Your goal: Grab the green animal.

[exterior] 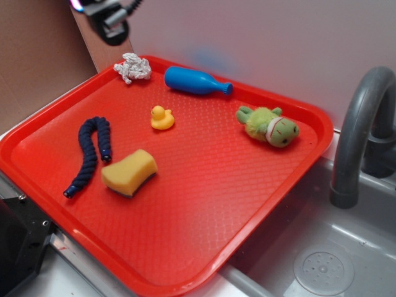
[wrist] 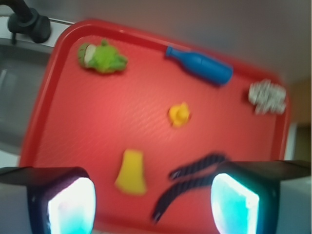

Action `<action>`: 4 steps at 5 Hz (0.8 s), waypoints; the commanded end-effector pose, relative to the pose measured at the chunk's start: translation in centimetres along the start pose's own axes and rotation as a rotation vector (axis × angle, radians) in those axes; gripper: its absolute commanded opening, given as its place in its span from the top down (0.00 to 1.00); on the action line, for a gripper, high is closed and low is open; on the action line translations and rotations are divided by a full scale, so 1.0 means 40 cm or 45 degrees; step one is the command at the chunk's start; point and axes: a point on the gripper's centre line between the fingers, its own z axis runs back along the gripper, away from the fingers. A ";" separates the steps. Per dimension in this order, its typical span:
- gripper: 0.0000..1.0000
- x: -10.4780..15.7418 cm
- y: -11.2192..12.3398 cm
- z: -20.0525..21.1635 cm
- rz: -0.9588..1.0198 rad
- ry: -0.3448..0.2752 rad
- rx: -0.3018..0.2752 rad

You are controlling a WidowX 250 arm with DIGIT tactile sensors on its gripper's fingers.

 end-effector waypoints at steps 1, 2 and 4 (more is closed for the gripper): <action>0.00 0.129 -0.049 -0.069 -0.644 -0.057 0.210; 0.00 0.142 -0.080 -0.134 -0.800 -0.059 0.243; 0.00 0.173 -0.144 -0.263 -0.832 -0.080 0.219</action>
